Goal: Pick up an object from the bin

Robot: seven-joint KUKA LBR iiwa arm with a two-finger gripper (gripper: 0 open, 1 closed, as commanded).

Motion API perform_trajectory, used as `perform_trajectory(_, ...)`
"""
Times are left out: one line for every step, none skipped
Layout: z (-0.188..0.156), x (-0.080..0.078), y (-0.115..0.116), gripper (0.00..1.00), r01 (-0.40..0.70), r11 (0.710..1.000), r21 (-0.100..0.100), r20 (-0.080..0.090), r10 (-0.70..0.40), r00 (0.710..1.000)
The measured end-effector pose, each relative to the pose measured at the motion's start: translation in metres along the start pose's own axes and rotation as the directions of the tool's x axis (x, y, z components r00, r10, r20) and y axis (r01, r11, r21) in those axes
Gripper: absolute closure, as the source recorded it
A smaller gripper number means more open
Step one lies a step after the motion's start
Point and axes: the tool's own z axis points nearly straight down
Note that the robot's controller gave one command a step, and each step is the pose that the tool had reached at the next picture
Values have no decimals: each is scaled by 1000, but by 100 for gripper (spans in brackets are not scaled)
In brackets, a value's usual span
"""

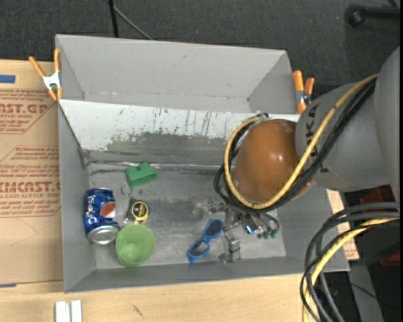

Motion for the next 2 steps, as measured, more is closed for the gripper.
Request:
perform_trajectory(30,-12,12,0,126,992,0,1,-126,992)
perform_trajectory(30,-12,12,0,125,992,1,2,-125,992)
